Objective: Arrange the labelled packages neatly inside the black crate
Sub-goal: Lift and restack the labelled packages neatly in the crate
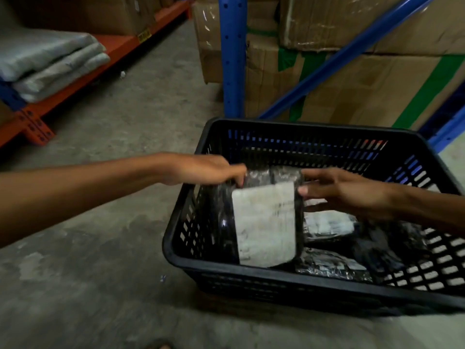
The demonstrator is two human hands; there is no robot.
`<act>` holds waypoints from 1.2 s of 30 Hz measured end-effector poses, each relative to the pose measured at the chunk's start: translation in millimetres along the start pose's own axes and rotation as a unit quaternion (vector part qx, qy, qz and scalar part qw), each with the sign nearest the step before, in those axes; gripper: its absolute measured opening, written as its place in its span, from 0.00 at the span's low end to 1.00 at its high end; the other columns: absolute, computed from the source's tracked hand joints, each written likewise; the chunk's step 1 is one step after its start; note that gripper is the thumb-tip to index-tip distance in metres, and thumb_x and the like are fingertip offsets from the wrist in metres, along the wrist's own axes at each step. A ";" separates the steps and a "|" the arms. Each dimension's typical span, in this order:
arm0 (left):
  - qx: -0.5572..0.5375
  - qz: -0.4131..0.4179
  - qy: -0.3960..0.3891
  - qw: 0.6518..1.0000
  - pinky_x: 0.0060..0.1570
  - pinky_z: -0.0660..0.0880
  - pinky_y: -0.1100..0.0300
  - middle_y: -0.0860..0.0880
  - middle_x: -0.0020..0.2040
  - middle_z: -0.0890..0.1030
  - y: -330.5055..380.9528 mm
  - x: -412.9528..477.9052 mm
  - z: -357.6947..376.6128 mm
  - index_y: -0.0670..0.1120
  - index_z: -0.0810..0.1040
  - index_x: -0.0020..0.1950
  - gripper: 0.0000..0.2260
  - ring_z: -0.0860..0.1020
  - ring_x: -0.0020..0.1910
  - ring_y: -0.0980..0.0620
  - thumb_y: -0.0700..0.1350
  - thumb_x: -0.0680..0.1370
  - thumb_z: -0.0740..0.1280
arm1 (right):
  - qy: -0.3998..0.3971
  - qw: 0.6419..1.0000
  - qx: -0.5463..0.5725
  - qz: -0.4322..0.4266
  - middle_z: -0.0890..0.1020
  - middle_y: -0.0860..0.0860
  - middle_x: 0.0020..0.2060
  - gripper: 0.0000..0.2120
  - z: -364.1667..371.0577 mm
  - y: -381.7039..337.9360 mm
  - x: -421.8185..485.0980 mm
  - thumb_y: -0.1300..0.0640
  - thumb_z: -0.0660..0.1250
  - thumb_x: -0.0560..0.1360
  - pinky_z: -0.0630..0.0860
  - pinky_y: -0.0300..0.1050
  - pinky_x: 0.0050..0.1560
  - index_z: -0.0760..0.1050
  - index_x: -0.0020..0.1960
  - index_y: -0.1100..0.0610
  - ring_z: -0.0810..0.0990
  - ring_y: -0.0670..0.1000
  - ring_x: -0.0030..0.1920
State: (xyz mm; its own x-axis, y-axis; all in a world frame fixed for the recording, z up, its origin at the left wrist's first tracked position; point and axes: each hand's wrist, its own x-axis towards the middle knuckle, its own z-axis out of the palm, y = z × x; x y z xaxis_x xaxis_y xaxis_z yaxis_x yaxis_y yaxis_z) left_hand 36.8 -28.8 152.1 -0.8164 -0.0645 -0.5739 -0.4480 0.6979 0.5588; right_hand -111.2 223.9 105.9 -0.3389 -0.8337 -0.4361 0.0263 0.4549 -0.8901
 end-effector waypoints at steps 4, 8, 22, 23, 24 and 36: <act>-0.350 -0.087 0.082 0.929 0.45 0.83 0.49 0.41 0.48 0.85 2.3 25.8 -12.3 0.44 0.82 0.53 0.27 0.84 0.51 0.37 0.65 0.68 0.69 | 0.152 0.973 0.144 0.100 0.85 0.55 0.47 0.16 -1.8 -18.8 14.5 0.44 0.63 0.79 0.82 0.53 0.49 0.82 0.51 0.55 0.83 0.56 0.46; -0.346 -0.133 0.137 0.919 0.51 0.78 0.53 0.43 0.60 0.79 9.6 50.5 9.4 0.43 0.76 0.59 0.25 0.79 0.56 0.43 0.55 0.69 0.76 | 0.222 0.950 0.126 0.178 0.79 0.54 0.40 0.11 15.0 -22.9 39.3 0.49 0.64 0.79 0.78 0.47 0.37 0.77 0.46 0.56 0.79 0.54 0.39; -0.127 -0.176 0.213 0.953 0.68 0.72 0.55 0.41 0.71 0.75 -14.5 128.4 43.9 0.42 0.69 0.75 0.26 0.75 0.69 0.42 0.40 0.78 0.69 | 0.216 0.968 0.032 0.126 0.82 0.61 0.59 0.24 51.7 23.3 126.1 0.71 0.71 0.68 0.81 0.56 0.57 0.74 0.63 0.64 0.82 0.61 0.57; -0.129 -0.186 0.218 0.949 0.68 0.70 0.57 0.41 0.73 0.73 -11.0 134.5 45.6 0.42 0.68 0.76 0.23 0.73 0.70 0.42 0.41 0.81 0.64 | 0.203 0.971 0.017 0.125 0.82 0.60 0.59 0.25 52.1 22.9 126.9 0.71 0.70 0.68 0.81 0.54 0.56 0.73 0.64 0.63 0.81 0.60 0.58; -0.110 -0.197 0.223 0.948 0.70 0.69 0.55 0.40 0.74 0.72 -8.9 138.8 46.8 0.41 0.68 0.76 0.21 0.72 0.71 0.42 0.42 0.82 0.61 | 0.192 0.974 0.010 0.121 0.82 0.60 0.59 0.24 49.8 23.0 127.7 0.71 0.69 0.68 0.81 0.53 0.55 0.74 0.63 0.63 0.82 0.59 0.57; 0.315 0.110 0.042 0.942 0.80 0.48 0.52 0.40 0.82 0.39 37.8 116.6 125.3 0.39 0.40 0.81 0.48 0.40 0.81 0.43 0.51 0.75 0.69 | 0.056 0.720 -0.673 0.159 0.70 0.58 0.73 0.39 -42.1 38.5 0.1 0.45 0.69 0.71 0.74 0.52 0.67 0.61 0.77 0.58 0.72 0.58 0.71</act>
State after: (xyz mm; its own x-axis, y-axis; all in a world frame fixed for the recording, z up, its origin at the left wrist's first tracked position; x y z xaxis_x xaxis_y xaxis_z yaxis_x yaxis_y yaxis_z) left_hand -29.6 79.4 31.3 -0.9017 0.0938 -0.4221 0.0195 0.9840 0.1772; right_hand -149.8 254.6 77.1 -0.5938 -0.6234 -0.5087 -0.7900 0.5718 0.2213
